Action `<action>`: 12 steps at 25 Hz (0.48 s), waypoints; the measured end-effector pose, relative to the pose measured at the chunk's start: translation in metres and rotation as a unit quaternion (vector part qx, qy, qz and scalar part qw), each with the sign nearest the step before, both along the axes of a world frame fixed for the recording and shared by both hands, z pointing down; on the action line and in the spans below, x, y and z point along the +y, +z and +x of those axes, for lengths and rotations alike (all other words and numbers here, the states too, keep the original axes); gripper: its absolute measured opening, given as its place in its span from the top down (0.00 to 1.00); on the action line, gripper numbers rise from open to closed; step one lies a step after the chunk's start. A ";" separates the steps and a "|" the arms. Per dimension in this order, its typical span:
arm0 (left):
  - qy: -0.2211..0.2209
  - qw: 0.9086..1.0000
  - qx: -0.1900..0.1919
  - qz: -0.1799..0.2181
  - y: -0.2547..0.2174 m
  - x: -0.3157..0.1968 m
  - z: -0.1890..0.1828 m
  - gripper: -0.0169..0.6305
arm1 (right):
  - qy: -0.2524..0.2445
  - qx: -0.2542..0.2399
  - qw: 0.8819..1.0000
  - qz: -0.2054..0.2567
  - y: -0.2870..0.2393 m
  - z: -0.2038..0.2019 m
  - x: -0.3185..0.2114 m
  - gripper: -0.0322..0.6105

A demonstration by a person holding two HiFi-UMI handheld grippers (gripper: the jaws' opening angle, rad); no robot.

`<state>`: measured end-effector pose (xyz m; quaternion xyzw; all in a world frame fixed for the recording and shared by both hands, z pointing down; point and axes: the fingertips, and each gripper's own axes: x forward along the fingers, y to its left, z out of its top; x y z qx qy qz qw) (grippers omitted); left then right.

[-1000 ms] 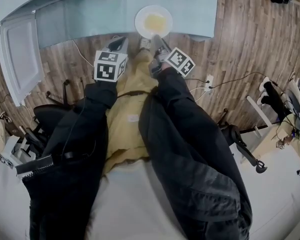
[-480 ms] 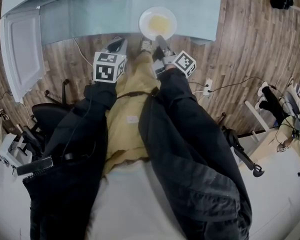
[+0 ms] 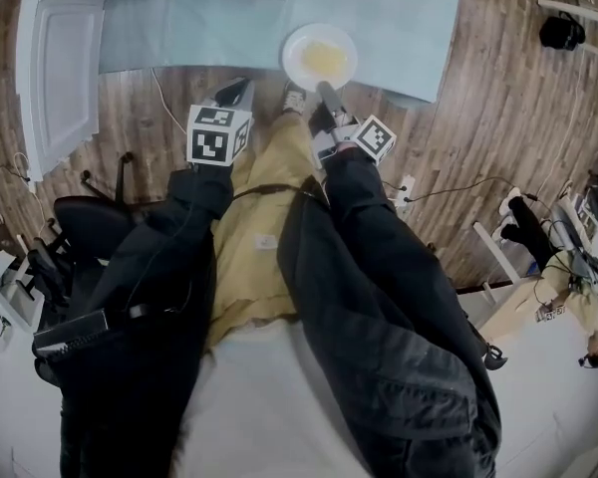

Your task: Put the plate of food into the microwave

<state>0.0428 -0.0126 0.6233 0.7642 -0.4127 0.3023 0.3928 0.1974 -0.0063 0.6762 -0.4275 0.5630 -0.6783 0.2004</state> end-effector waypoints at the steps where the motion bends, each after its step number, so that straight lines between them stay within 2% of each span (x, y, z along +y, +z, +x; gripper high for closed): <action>1: -0.008 1.000 0.000 0.001 -0.001 -0.001 -0.007 0.97 | -0.010 -0.001 1.000 0.001 -0.001 -0.009 -0.001 0.93; 12: -0.097 0.995 -0.003 0.007 -0.008 0.002 -0.091 0.97 | -0.122 -0.012 0.992 0.014 -0.013 -0.112 -0.023 0.93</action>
